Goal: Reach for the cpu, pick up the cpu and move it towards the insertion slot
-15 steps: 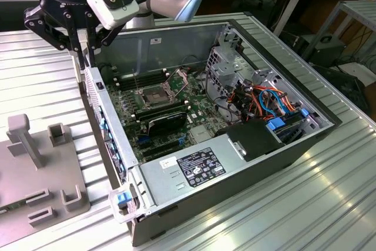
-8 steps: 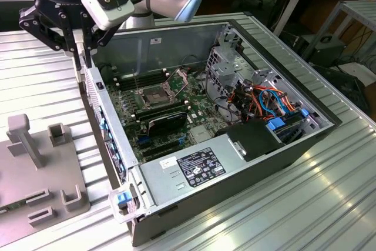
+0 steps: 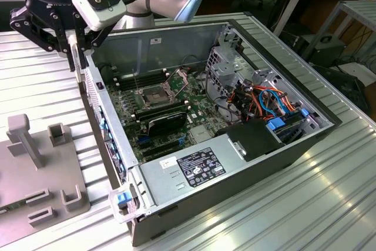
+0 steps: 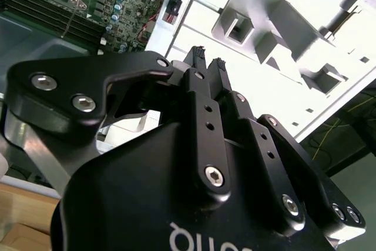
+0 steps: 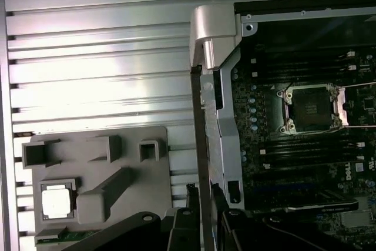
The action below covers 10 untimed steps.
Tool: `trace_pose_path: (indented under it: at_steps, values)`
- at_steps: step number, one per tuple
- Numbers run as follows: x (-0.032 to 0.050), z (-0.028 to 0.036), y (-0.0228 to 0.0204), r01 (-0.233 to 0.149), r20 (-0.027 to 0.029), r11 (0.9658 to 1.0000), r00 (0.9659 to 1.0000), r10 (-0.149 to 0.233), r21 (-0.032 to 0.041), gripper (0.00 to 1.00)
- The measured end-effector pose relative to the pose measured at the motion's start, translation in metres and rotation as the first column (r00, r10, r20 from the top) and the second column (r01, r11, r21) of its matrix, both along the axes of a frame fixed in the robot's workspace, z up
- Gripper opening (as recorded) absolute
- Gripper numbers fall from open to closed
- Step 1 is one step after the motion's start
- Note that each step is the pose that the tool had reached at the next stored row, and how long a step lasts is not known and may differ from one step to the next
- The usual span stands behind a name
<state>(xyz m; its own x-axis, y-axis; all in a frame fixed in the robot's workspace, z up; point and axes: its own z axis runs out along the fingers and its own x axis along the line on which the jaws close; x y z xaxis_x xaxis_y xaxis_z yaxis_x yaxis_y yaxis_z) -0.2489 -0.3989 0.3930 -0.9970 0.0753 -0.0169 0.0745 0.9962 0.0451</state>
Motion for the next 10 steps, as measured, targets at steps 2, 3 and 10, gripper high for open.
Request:
trace_pose_path:
  at_steps: [2, 3, 10]
  values:
    - [-0.0029, 0.0000, 0.0000, 0.000, 0.0000, 1.0000, 1.0000, 0.000, 0.0000, 0.23]
    - [-0.0038, 0.0000, 0.0000, 0.000, 0.0000, 1.0000, 1.0000, 0.000, 0.0000, 0.23]
    - [-0.0112, 0.0000, 0.0000, 0.000, 0.0001, 1.0000, 1.0000, 0.000, 0.0000, 0.23]
